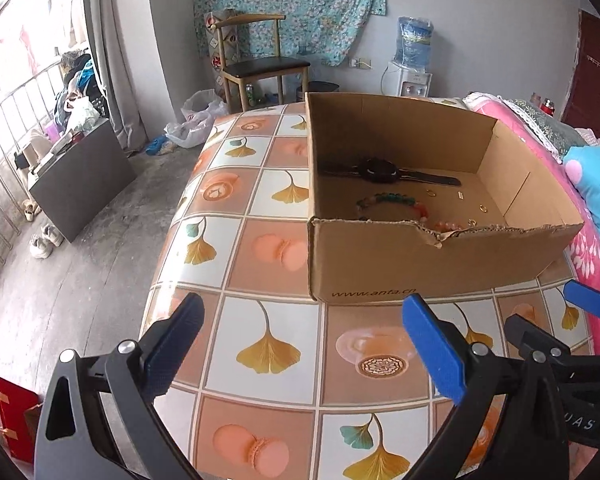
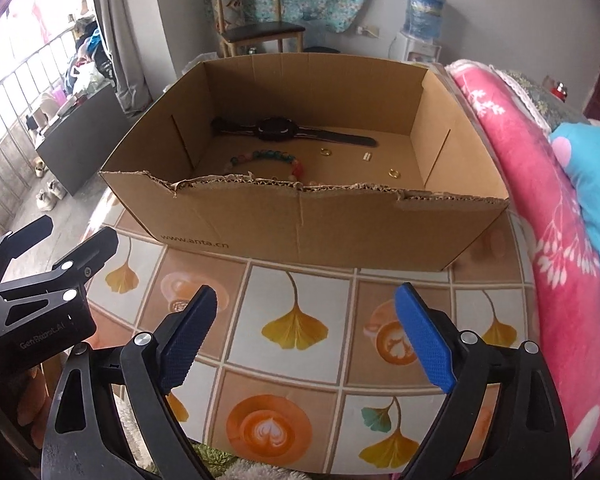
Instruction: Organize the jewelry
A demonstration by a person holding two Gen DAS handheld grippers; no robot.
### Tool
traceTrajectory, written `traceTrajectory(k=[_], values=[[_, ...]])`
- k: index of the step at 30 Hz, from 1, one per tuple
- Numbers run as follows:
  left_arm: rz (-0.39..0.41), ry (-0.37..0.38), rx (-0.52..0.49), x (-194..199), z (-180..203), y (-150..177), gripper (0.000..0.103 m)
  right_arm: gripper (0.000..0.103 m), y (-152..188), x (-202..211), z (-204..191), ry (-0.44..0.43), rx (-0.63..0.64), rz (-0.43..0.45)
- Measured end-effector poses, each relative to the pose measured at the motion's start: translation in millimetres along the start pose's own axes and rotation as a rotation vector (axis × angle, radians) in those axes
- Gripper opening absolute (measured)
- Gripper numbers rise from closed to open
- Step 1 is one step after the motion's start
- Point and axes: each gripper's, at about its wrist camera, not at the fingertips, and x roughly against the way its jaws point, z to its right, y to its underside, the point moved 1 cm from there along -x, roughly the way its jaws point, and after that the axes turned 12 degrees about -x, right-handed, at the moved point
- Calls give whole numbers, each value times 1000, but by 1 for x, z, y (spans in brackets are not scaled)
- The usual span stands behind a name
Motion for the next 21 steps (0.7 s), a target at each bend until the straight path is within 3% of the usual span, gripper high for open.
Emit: traceTrajectory(k=[21], values=[[-74, -51, 4, 1, 13, 3, 97, 88, 2, 4, 10, 42, -67, -7]])
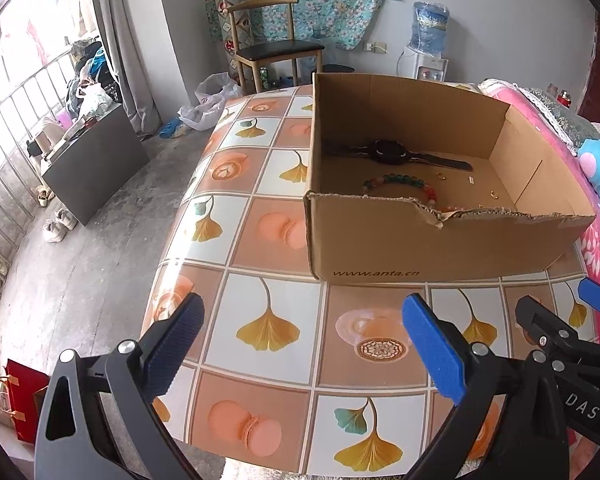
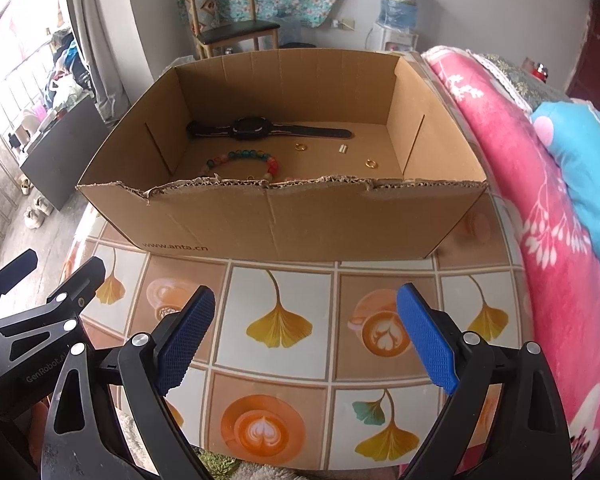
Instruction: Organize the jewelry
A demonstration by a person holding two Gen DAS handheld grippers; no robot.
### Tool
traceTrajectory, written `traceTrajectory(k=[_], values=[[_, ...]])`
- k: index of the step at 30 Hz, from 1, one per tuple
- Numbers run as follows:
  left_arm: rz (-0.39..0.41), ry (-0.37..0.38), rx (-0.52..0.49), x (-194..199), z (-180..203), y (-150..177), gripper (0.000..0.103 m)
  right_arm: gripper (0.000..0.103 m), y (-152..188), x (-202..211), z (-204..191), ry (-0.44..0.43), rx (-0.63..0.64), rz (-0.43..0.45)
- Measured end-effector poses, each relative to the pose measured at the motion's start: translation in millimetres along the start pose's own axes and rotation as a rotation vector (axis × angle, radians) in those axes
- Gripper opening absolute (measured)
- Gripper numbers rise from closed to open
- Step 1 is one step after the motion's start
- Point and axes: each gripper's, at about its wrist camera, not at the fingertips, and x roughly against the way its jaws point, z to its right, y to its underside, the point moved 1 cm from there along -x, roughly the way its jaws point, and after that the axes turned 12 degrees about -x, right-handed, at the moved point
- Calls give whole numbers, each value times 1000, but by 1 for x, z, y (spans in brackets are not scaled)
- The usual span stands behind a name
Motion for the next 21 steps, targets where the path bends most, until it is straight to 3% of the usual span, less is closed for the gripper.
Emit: traceTrajectory(k=[21], values=[[-10, 4, 6, 2, 0, 7, 97, 88, 3, 7, 2, 6, 19, 18]])
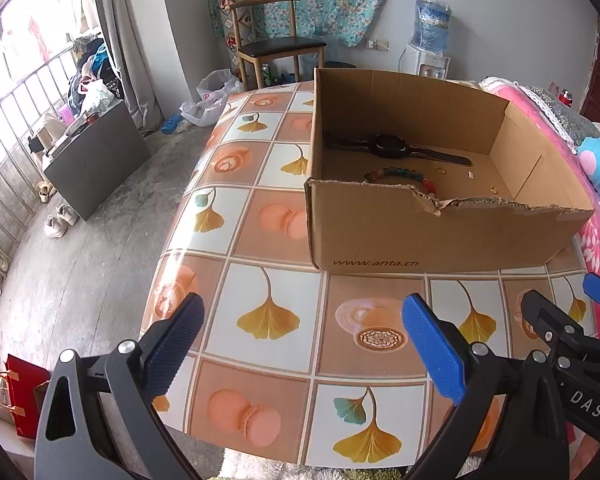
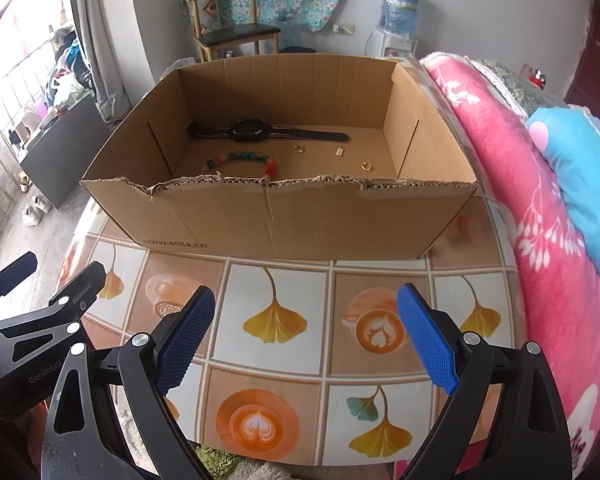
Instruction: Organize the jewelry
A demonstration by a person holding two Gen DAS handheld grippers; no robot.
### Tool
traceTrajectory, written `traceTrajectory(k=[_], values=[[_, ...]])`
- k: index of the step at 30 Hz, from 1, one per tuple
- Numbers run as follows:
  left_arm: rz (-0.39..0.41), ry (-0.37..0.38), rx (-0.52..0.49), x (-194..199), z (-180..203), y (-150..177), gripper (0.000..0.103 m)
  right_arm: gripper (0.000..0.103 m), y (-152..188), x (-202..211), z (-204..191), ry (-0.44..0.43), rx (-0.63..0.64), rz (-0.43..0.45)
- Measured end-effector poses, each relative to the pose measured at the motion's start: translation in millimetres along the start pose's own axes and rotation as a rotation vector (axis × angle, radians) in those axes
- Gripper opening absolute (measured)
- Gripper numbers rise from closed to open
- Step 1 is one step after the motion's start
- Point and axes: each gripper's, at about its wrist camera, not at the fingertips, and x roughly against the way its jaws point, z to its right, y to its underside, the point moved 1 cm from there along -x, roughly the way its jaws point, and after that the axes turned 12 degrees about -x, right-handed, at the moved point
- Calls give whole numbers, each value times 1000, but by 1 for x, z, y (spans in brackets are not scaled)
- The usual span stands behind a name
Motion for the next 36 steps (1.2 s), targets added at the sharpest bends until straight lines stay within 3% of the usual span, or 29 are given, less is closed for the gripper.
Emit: traceTrajectory(k=[36], values=[[4, 5, 7, 1, -3, -5, 97, 88, -11, 0, -1, 4, 4, 9]])
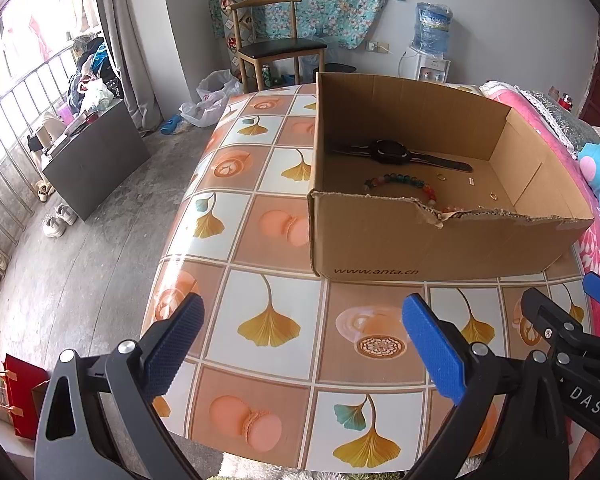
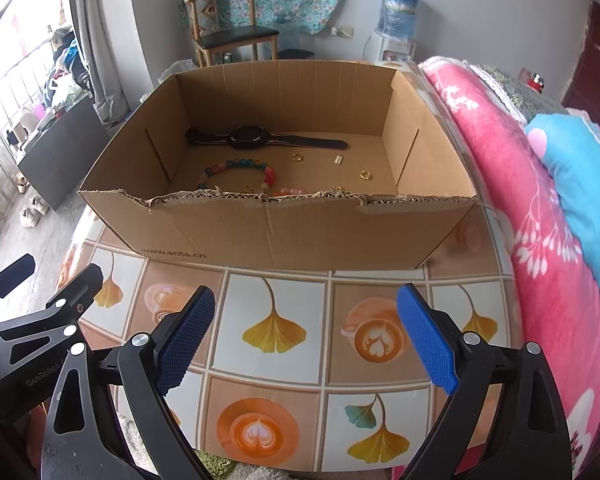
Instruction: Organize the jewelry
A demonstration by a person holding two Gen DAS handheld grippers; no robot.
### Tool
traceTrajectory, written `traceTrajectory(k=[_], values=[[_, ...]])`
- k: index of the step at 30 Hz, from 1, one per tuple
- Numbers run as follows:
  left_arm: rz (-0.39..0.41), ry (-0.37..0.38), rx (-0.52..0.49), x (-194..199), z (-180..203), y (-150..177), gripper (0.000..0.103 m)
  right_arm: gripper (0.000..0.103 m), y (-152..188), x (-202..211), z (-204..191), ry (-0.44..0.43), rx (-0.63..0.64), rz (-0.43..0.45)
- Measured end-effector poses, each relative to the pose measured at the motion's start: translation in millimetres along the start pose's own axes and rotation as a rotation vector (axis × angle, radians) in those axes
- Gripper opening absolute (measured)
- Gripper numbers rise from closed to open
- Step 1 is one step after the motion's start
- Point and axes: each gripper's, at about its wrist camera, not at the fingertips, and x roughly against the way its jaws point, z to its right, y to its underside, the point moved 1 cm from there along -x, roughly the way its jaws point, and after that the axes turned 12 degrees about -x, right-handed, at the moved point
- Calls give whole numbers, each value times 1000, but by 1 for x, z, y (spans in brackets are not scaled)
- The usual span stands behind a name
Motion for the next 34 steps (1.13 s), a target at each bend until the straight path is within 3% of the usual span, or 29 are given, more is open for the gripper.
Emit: traceTrajectory(k=[34], values=[[0, -7, 2, 1, 0, -3, 97, 88, 0, -3, 3, -5, -3, 1]])
